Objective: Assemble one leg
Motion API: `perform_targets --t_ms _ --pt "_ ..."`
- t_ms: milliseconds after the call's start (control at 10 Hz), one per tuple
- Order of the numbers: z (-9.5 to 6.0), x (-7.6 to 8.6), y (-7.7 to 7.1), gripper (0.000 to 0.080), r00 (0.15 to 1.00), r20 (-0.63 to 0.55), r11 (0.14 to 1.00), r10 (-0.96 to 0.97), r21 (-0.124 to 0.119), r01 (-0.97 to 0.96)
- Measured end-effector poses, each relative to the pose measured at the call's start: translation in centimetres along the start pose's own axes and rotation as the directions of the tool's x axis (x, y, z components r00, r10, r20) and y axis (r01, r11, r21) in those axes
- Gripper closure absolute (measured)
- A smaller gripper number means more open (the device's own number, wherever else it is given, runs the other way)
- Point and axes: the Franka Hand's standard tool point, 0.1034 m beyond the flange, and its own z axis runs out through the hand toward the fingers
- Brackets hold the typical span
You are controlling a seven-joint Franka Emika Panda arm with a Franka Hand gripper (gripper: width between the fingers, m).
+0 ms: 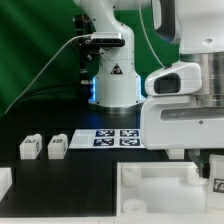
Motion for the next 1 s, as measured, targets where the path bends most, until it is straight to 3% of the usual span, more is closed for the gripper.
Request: perform_targets --t_ms 100,300,500,600,700,800,900,1000 --pt "-0.2 0.3 0.1 0.0501 0.975 0.008 0.975 0.222 0.013 -0.222" --pt "0.0 0.4 0.4 0.0501 0.773 0.060 0.773 0.632 0.029 -0.634" --pt "0.1 0.8 1.2 0.0501 0.555 0.138 0.556 0.820 0.036 -0.830" --pt "0.1 0.7 1.0 0.0501 0.461 0.145 0.463 0.875 0.023 -0.886" --pt "0.2 0.6 0.8 0.0501 0.440 0.144 0.442 0.886 0.020 -0.897" --pt "0.2 0.6 0.9 0.0386 0.463 0.143 0.464 0.875 0.023 -0.885" --pt "0.2 0.6 0.9 0.0386 0.482 0.142 0.483 0.865 0.026 -0.875" --pt "0.3 0.7 0.9 0.0252 0.566 0.129 0.565 0.814 0.053 -0.824"
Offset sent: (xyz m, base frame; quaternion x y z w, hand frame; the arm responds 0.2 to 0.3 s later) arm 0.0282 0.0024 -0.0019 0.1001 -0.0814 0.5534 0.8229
